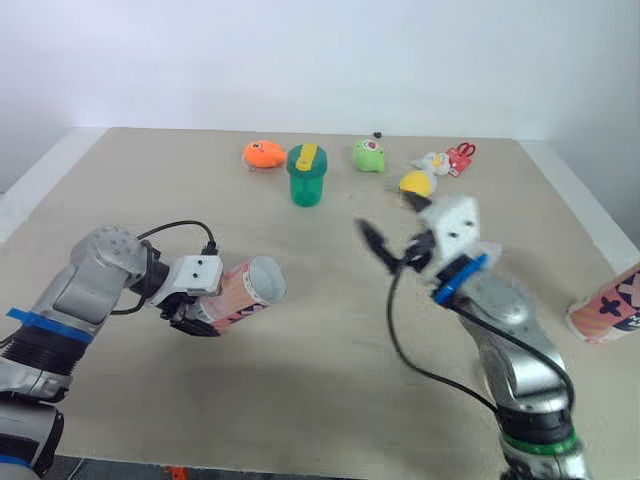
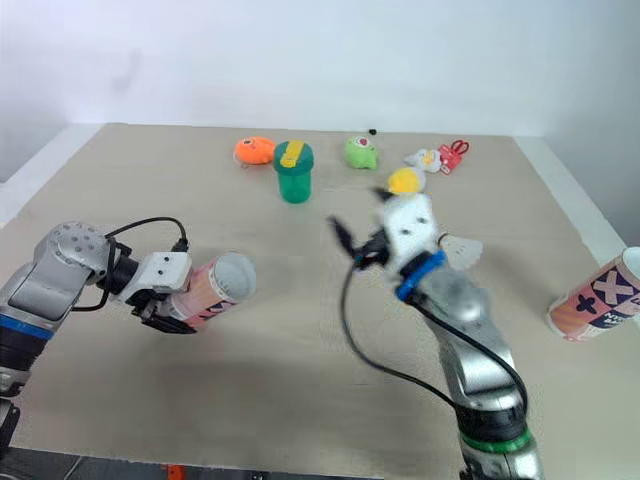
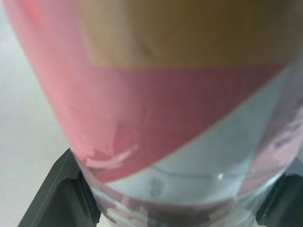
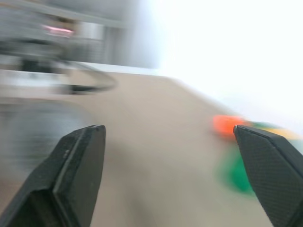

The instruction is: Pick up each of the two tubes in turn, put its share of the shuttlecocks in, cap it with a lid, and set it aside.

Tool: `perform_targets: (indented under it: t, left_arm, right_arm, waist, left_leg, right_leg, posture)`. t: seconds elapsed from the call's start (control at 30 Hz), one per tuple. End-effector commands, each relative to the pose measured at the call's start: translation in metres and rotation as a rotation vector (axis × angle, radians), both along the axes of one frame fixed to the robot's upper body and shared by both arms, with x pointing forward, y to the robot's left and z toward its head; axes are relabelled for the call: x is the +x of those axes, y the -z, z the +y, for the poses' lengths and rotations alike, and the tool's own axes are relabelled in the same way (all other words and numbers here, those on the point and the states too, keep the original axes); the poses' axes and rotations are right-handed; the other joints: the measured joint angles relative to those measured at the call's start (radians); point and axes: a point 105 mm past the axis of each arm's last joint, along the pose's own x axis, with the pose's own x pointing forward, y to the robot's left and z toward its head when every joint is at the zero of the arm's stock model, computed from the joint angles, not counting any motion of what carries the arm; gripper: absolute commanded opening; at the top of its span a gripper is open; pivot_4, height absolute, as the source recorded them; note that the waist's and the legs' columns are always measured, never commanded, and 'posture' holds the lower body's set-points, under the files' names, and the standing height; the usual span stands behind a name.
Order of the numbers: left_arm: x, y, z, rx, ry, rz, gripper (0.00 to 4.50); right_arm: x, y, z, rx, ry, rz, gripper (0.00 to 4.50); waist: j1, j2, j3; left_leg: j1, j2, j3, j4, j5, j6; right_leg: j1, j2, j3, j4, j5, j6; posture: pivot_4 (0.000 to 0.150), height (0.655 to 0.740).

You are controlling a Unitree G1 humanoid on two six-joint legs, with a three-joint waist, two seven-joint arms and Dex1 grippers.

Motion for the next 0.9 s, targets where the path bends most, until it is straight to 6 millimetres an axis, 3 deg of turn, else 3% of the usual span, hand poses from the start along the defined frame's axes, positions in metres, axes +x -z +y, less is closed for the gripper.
perform_targets:
  t: [0.03,0.13,0.23,0.4,0.7,0.8,0.9]
  left_arm:
    - [-0.007,0.02,-0.005,0.006,0.017,0.063,3.35]
    - [-0.007,0.022,-0.005,0.006,0.02,0.066,3.35]
    - [-0.006,0.021,-0.008,0.002,0.028,0.06,3.35]
    - [-0.004,0.021,-0.009,-0.001,0.032,0.053,3.35]
    - [-0.004,0.017,-0.006,0.001,0.013,0.034,3.35]
    - [-0.004,0.015,-0.004,-0.001,0.004,0.027,3.35]
    - [-0.006,0.014,-0.003,-0.002,-0.002,0.025,3.35]
  right_arm:
    - [0.001,0.009,-0.066,0.033,0.358,0.013,4.4]
    - [-0.005,0.023,-0.098,0.076,0.508,0.055,4.4]
    - [-0.008,0.046,-0.111,0.128,0.562,0.149,4.4]
    - [0.006,0.07,-0.1,0.26,0.527,0.289,4.4]
    - [0.052,0.062,-0.099,0.432,0.524,0.309,4.4]
    - [0.059,0.06,-0.103,0.454,0.541,0.31,3.8]
    - [0.063,0.061,-0.105,0.474,0.552,0.316,2.45]
  waist:
    - [0.0,0.001,0.0]
    - [-0.004,0.008,-0.001]
    - [-0.002,0.008,-0.001]
    - [-0.003,0.009,-0.001]
    - [-0.005,0.01,-0.001]
    - [-0.006,0.01,-0.001]
    - [-0.007,0.01,-0.001]
  left_leg:
    - [0.0,0.0,0.001,0.0,0.0,0.0]
    - [0.0,-0.002,0.004,-0.001,0.0,0.0]
    - [0.001,-0.001,0.003,-0.001,0.0,0.001]
    - [0.002,-0.002,0.003,-0.001,0.002,0.003]
    - [0.001,-0.004,0.004,-0.001,0.003,0.005]
    - [0.001,-0.005,0.003,-0.002,0.003,0.005]
    - [0.001,-0.005,0.003,-0.003,0.003,0.005]
  right_leg:
    - [0.0,0.0,0.001,0.0,0.0,0.0]
    - [-0.003,0.0,0.005,0.0,0.001,0.001]
    - [-0.002,0.002,0.004,0.001,0.001,0.0]
    - [0.0,0.001,0.005,0.0,0.002,0.0]
    - [0.0,0.0,0.009,0.0,0.003,0.003]
    - [0.0,0.0,0.009,0.0,0.003,0.003]
    - [-0.001,0.0,0.009,0.0,0.002,0.003]
  posture:
    - [0.15,0.74]
    - [0.15,0.74]
    - [0.15,0.74]
    - [0.15,0.74]
    - [0.15,0.74]
    - [0.15,0.74]
    - [0.15,0.74]
